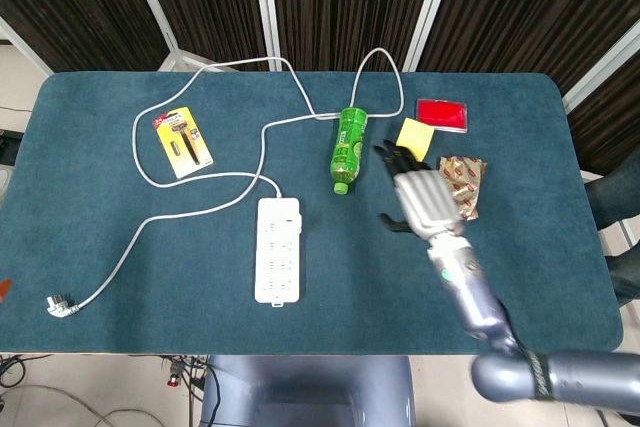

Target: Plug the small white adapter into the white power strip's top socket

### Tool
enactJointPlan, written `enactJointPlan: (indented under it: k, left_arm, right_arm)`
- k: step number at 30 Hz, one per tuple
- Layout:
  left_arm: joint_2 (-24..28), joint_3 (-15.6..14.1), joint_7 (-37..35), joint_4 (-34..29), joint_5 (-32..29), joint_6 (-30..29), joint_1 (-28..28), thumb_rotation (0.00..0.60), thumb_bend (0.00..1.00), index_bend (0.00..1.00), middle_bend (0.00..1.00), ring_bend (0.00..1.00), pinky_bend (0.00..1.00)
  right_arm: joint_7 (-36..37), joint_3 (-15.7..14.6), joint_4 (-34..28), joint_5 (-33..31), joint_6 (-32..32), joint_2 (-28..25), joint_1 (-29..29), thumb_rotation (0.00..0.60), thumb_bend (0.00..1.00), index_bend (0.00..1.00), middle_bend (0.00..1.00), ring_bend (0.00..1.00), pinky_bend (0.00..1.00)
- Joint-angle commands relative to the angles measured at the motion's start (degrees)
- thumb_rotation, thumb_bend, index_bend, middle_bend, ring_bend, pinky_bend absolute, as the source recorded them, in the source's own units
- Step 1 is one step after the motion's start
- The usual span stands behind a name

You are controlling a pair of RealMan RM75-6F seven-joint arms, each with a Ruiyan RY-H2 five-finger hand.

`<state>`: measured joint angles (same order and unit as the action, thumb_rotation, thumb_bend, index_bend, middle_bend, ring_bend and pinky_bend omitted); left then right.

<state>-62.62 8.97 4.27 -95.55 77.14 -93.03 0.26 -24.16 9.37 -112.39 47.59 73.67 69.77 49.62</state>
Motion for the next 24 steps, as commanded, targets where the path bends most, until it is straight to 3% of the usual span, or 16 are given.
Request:
enactJointPlan:
  k: [1,5,10,15,24]
  left_arm:
    - [-0.3,-0.2,0.1,0.2,0.6,-0.4,0.0,0.600,0.10,0.20,0.00,0.00,0.00]
    - [-0.6,-0.4,0.4,0.4,1.0,-0.2,-0.2,0.600,0.10,0.20,0.00,0.00,0.00]
    - [-1.2,-0.7,1.0,1.0,1.6,0.6,-0.7,0.600,0.10,0.20,0.00,0.00,0.00]
    - [-0.9,-1.1,1.7,1.3,1.1,2.2,-1.2,0.600,0.10,0.20,0.00,0.00,0.00]
    - [-1.6,-0.5,1.1,2.5,1.2,1.8,-1.6,0.600,0.10,0.20,0.00,0.00,0.00]
  right_arm:
    - [8.7,-14.3,5.2,21.4,16.7,-1.9,-17.6,0.600,0.32,0.00,0.03,0.08,0.28]
    - [13.6,-18.4,14.8,28.5,24.5,1.1,-26.0,0.600,0.32,0.00,0.03,0.08,0.27]
    - [17.9,-20.1,23.9,32.6,29.1,3.8,-32.7,0.600,0.31,0.00,0.03,0.07,0.27]
    - [18.5,-19.6,27.8,34.2,30.3,4.7,-36.2,0.600,0.32,0.00,0.03,0.06,0.27]
    - [17.0,-17.6,27.1,36.0,28.7,3.4,-38.2,0.600,0.31,0.00,0.03,0.06,0.27]
